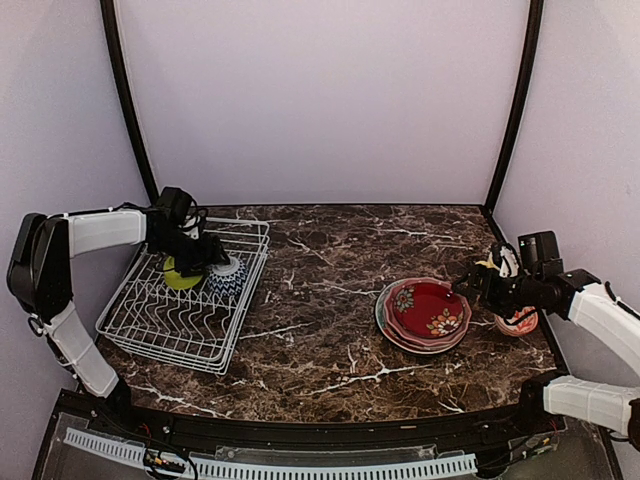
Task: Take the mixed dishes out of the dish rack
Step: Grab the bowl from the dish rack.
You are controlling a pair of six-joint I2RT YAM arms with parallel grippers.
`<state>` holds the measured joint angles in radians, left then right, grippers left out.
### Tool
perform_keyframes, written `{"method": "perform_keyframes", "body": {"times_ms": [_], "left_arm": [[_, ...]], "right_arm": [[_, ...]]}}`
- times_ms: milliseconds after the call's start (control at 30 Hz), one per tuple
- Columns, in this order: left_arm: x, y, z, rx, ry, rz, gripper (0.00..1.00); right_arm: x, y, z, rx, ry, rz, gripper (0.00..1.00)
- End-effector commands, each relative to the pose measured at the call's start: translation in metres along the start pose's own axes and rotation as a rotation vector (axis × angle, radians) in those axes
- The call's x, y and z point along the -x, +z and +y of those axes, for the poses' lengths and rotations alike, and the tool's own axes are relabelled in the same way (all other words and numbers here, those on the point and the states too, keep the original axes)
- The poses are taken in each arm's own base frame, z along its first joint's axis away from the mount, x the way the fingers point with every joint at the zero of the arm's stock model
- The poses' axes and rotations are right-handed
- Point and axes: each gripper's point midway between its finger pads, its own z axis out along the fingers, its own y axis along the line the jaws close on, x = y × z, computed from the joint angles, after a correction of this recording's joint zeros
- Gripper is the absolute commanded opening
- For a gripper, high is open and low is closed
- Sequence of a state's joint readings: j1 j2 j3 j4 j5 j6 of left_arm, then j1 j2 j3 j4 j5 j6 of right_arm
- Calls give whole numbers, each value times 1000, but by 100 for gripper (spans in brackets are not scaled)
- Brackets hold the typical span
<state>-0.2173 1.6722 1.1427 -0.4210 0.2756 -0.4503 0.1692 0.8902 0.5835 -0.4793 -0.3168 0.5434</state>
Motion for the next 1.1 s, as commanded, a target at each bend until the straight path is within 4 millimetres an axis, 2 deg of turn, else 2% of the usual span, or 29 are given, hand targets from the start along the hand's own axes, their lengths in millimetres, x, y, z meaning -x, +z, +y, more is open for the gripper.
{"method": "perform_keyframes", "body": {"times_ms": [0,133,333,500,867,1067], "left_arm": [[6,-7,9,29,-12,-41,71],[3,1,11,27,-7,-16,70],[-11,17,9,-27,-14,42,76],[-16,24,11,-30,-21,60,78],[-26,39,12,-62,-84,95,89],[-32,44,21,-18,-141,125,92]], "right_arm": [[8,-3,4,12,-2,-23,99],[7,-4,5,14,-3,-24,99],[6,-3,5,19,3,-26,99],[6,-2,6,27,7,-26,99],[3,-1,5,33,14,-23,99],[1,-1,3,31,16,-25,99]]}}
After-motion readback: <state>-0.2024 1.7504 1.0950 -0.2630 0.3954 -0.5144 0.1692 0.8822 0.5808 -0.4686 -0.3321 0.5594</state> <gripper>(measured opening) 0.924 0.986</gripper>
